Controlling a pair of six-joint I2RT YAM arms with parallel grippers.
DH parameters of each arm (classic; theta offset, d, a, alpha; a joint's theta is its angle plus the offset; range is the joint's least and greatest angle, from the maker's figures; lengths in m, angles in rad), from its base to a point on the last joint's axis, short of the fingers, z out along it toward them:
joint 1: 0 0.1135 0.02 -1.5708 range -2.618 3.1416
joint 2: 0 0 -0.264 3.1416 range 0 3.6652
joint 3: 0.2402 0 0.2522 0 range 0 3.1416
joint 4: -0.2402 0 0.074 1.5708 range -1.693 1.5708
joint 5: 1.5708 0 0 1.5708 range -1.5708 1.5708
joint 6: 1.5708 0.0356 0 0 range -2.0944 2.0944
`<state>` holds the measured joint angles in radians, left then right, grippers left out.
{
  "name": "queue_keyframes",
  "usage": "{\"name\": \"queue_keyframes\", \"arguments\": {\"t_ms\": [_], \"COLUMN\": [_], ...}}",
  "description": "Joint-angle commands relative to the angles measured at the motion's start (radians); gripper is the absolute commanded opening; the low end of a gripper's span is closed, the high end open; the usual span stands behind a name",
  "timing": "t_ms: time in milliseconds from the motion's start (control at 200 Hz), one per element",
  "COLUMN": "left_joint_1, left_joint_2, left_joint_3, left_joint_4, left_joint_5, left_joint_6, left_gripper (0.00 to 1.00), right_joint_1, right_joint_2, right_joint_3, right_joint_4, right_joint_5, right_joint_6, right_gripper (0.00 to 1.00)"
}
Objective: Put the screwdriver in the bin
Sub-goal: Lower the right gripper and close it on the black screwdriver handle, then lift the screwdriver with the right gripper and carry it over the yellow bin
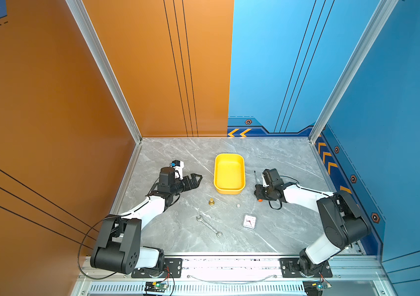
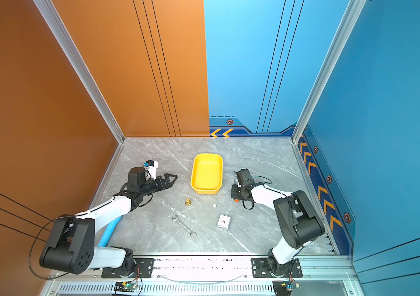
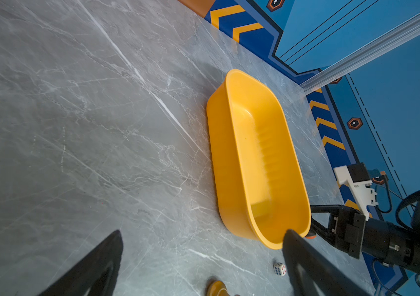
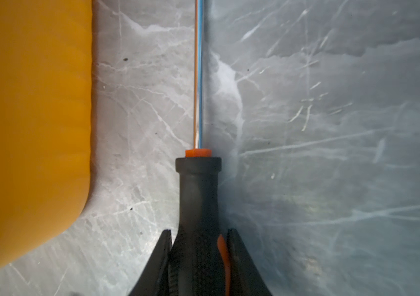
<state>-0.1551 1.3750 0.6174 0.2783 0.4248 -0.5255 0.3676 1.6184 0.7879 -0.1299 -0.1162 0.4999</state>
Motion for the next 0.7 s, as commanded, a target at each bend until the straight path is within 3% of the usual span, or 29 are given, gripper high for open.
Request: {"name": "queue_keyframes", "arguments": {"t_ms": [0,275,496,691], "left_joint_1": [0.009,0.006,0.003,-0.001], "left_joint_2": [0.006,0.0,-0.007,-0.014], "left_joint_3": [0.016,0.022,0.025,0.025], "left_joint_4": [-0.013,-0.013,-0.013,-0.012], "left_joint_5": [0.028,0.045,0.053,0.055], "left_joint_6": [-0.015,-0.011,-0.013,-0.013], "left_gripper": [0.98,0.98,0.98,0.98], "right_joint_1": [-0.018,-0.039,-0.024,0.01], "right_joint_2": [-0.059,-0.224,-0.318,-0.308], "right_joint_3": [-0.022,0.006,0.138,0.292], "right_joint_4": [0.02,-0.031,-0.138,-0.204], "right_joint_5": [-0.054,-0.048,0.005,0.049], "right_joint_6": [0.047,0.081,0.097,0.111], "right_gripper": [0.09,0.08,0.09,0.09]}}
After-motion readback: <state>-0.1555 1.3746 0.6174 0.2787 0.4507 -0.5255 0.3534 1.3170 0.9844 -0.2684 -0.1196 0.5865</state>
